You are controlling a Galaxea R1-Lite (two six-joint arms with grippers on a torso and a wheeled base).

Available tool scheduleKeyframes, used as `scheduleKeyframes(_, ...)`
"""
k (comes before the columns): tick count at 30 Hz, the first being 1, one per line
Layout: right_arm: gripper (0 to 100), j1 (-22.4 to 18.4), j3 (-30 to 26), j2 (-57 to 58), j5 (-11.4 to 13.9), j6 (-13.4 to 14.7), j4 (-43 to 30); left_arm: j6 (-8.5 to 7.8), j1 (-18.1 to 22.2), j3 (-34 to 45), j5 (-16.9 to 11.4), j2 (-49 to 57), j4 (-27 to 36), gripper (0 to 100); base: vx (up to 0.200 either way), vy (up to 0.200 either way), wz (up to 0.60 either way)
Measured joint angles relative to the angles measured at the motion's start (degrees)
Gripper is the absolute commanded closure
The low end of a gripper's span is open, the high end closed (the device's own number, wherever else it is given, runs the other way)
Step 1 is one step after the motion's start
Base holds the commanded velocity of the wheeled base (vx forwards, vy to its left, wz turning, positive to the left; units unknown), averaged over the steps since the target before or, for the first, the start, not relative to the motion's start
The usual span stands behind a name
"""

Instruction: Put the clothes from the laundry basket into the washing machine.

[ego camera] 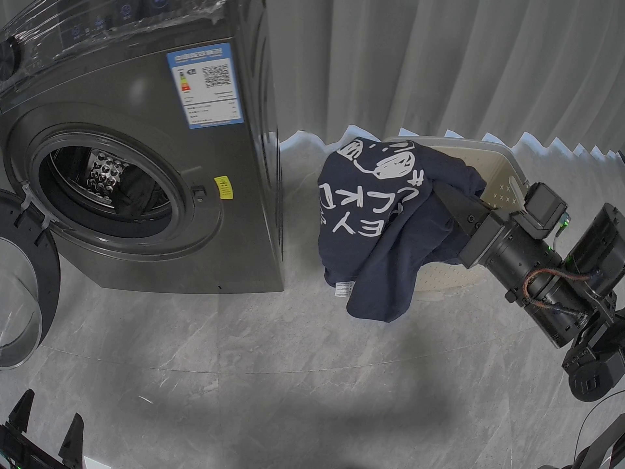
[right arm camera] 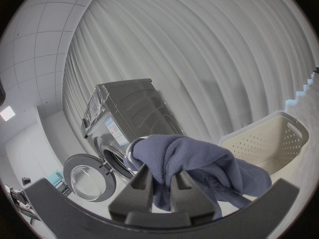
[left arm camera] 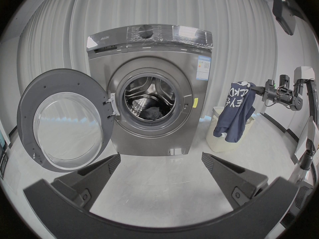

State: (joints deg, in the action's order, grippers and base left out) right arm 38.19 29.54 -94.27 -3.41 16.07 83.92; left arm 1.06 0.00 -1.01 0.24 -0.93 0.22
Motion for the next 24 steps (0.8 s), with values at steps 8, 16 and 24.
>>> scheduleKeyframes(8, 100, 0.0, 0.1, 0.0, -0.1, 0.0, 0.0, -0.02, 0.0, 0.0, 0.0, 0.0, 0.0, 0, 0.0, 0.2, 0.0)
scheduleKeyframes(16, 100, 0.0, 0.3, 0.0, -0.1, 0.0, 0.0, -0.02, 0.0, 0.0, 0.0, 0.0, 0.1, 0, -0.1, 0.025, 0.0)
scheduleKeyframes(24, 100, 0.0, 0.2, -0.1, -0.1, 0.0, 0.1, -0.02, 0.0, 0.0, 0.0, 0.0, 0.0, 0, -0.2, 0.0, 0.0)
